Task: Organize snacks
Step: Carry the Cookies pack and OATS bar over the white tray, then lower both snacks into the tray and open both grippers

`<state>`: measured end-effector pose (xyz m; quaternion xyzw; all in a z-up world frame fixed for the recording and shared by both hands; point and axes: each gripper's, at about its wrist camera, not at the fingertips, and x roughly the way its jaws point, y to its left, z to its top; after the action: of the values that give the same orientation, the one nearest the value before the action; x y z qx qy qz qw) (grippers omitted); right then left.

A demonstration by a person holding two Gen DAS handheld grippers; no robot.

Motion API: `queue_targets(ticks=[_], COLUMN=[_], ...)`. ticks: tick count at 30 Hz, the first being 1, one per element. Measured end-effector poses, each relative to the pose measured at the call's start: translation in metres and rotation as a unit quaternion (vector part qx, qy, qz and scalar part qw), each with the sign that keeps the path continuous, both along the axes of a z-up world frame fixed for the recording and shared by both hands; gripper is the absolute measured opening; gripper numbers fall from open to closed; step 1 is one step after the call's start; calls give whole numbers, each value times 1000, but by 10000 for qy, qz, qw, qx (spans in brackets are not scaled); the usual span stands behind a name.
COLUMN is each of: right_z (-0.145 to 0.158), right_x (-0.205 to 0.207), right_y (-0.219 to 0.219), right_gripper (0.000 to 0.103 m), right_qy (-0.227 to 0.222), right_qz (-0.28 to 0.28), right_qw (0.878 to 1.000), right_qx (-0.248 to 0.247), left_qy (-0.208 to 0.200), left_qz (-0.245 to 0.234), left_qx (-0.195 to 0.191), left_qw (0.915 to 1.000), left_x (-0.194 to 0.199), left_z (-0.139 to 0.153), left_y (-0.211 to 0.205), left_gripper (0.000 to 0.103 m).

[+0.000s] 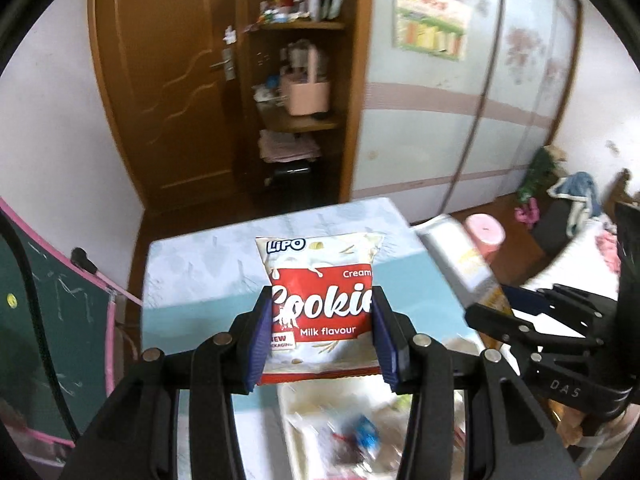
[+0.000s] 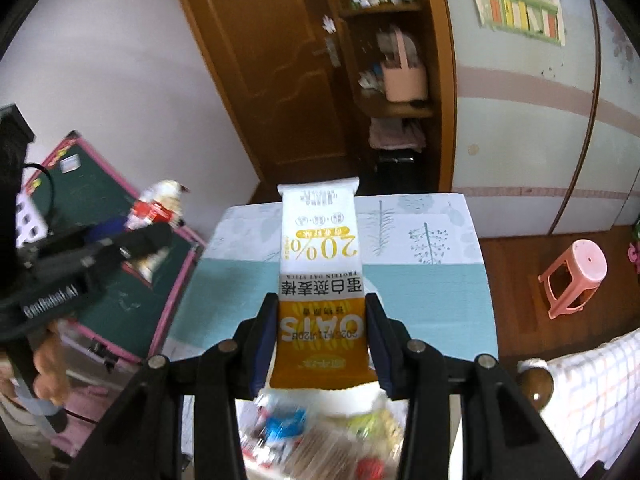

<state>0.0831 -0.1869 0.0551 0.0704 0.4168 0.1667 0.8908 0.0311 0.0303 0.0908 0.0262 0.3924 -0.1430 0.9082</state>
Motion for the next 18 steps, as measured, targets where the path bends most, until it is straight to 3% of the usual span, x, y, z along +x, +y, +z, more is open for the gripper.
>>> queue_targets(ticks=[4, 8, 13, 18], right_z=[-3, -21, -49, -72], right_x=[-62, -107, -122, -113], right_y=[2, 2, 4, 1], right_gripper=[43, 43, 43, 43], right_qy=[-194, -385, -401, -133], right_qz=[6, -219, -467, -711], right_qw=[9998, 9990, 9980, 9971], right_qx=[65, 61, -112, -219], left_qy=[-206, -213, -111, 292], left_qz=[-155, -231, -160, 25], left_qx=[-120, -93, 32, 105], left_qw=[9996, 9995, 9998, 9995], left_x=[-63, -98, -116, -108], left_z=[-20, -53, -93, -123], left_y=[-5, -15, -37, -42], left_gripper=[44, 44, 44, 46])
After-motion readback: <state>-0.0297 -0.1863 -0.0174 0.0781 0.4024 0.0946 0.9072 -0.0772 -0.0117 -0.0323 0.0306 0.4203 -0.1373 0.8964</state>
